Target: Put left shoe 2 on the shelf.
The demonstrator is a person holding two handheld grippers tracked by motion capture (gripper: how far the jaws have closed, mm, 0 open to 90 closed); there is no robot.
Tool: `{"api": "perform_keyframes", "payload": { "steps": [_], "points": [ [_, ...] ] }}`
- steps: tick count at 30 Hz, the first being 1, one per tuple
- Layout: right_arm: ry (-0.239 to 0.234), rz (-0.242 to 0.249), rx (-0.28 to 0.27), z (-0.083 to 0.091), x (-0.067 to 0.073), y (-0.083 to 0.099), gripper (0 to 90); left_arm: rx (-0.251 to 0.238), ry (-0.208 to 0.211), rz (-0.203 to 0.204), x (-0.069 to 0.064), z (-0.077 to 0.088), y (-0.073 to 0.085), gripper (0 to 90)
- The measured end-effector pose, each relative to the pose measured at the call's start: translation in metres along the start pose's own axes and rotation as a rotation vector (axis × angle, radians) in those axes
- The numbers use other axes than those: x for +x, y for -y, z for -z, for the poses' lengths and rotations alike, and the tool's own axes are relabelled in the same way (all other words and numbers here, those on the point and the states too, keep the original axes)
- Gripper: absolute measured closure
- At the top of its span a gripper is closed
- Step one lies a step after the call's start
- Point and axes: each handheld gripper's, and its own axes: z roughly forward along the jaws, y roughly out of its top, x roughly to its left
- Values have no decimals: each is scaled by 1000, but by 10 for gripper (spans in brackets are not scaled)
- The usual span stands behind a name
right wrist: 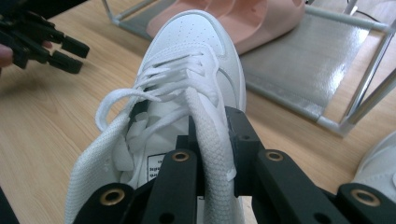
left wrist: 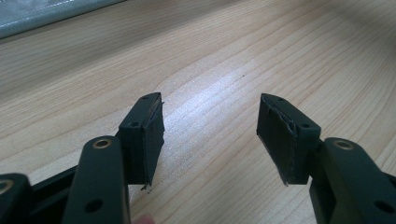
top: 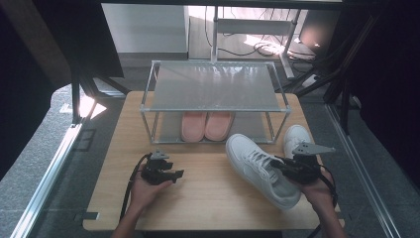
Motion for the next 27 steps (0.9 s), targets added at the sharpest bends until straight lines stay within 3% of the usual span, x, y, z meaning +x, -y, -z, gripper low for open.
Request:
{"api": "perform_keyframes", "payload": {
  "steps": [27],
  "points": [
    [-45,25,-155,12,16,-33,830,-9,0,1,2,3,0,420]
  ]
}}
